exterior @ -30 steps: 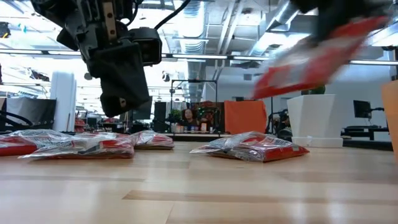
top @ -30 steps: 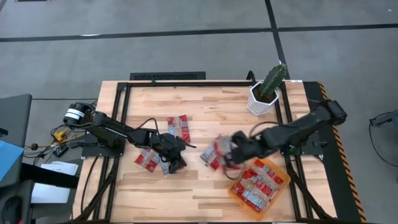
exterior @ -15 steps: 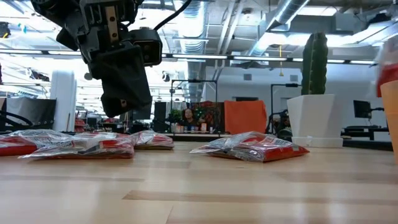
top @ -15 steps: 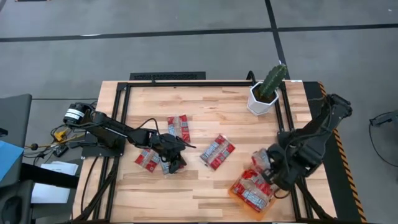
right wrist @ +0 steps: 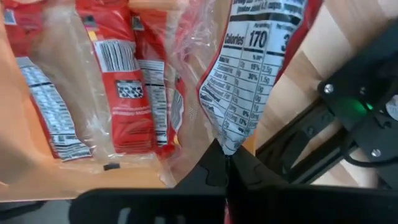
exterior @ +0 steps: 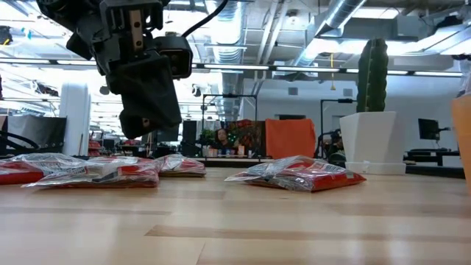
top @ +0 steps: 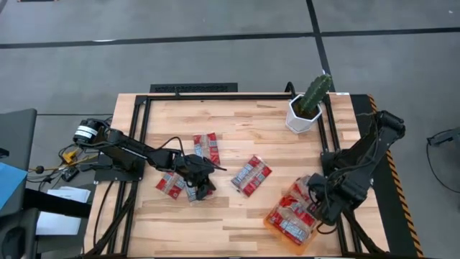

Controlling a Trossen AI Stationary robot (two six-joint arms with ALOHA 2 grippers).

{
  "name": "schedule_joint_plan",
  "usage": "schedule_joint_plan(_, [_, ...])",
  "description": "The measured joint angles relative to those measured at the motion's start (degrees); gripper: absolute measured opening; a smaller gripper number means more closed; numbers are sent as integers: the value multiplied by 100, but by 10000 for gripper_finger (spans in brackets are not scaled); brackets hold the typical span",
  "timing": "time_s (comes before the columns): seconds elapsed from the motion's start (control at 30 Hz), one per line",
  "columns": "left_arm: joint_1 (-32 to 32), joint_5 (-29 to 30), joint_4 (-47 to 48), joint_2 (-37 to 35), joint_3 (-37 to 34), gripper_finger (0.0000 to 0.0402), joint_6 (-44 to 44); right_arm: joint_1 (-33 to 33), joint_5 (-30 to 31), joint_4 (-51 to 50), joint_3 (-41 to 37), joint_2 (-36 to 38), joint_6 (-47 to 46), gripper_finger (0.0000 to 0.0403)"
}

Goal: Sort popcorn bags into baskets
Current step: Put the red popcorn bag into the orange bin

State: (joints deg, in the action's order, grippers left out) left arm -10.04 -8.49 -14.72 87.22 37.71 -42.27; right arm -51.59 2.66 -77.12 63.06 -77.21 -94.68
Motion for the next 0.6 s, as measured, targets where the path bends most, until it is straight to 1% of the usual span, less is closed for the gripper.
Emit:
schedule_joint_plan(0.23, [2,17,0,0,0,1,-57,-15,-332,473,-261,-2,401,11])
schedule_joint_plan(0.43, [2,17,0,0,0,1,-63,-2,-418,474,-261,-2,784,11])
schedule_joint_plan(0.6, [2,17,0,0,0,1,-63,-11,-657,593,-261,-2,1136,14])
